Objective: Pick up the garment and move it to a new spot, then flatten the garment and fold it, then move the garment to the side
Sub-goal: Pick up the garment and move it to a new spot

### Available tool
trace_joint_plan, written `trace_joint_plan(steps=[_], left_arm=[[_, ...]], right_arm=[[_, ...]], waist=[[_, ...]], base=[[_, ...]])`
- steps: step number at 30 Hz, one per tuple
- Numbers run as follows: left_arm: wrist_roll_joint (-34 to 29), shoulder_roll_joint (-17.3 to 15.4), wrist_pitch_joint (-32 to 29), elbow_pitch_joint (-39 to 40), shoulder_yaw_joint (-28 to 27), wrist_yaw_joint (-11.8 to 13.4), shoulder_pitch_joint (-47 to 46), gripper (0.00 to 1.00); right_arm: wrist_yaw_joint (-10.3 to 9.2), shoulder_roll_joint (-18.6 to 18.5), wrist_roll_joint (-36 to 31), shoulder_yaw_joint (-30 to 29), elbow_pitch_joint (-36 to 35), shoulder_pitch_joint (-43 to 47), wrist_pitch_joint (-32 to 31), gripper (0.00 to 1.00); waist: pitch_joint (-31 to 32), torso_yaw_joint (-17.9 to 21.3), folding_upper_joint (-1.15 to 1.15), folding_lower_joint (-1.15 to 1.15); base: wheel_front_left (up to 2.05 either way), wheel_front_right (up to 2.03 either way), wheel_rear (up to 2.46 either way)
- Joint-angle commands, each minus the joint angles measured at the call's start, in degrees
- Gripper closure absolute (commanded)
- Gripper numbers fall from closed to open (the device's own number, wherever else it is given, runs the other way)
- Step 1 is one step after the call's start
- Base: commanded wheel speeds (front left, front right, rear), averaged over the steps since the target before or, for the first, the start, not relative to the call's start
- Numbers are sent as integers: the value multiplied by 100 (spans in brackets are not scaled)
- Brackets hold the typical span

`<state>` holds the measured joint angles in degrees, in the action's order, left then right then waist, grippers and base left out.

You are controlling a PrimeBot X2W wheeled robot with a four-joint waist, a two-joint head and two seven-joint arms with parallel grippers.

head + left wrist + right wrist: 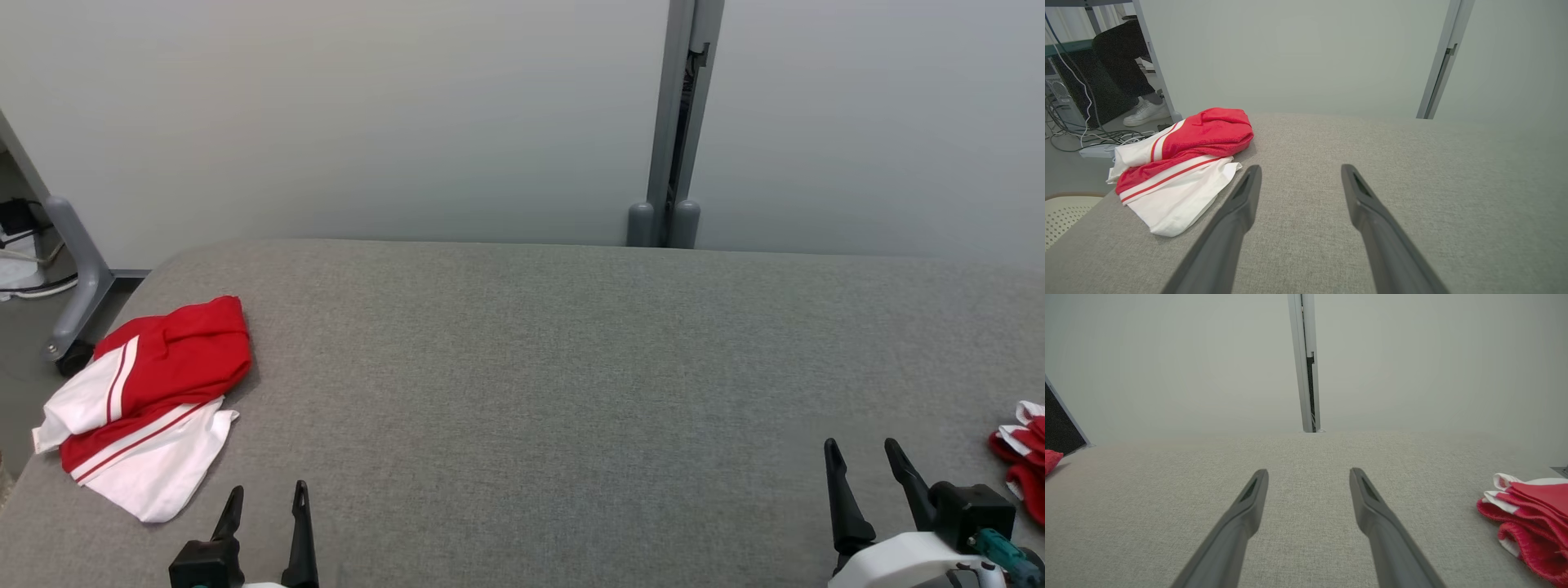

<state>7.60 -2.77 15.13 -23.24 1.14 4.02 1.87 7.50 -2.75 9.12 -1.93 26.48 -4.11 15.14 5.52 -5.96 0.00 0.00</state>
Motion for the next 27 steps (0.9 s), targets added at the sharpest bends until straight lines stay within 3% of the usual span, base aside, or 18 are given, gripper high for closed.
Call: trace_joint_plan(steps=[1,8,18,27], left_arm=[[26,-23,2,23,-11,-5,-66,0],[-61,-25,2,-12,-90,-21,-115,0],[-165,-20,2,-14,-437,-59,-150,0],[135,-23,2,359,-856,134,43,0]], right_arm=[[-2,-31,-24,18,-9,57,0,0],[-1,-32,55,113,6,63,0,0],[-2,-33,215,394,10,-73,0,0],[-2,-38,183,984,226,-627,0,0]], waist=[[-45,-159,0,0],[-117,-763,0,0],[-255,-2098,0,0],[-619,-2400,0,0]], base=[[0,0,0],[0,0,0],[0,0,0],[0,0,0]])
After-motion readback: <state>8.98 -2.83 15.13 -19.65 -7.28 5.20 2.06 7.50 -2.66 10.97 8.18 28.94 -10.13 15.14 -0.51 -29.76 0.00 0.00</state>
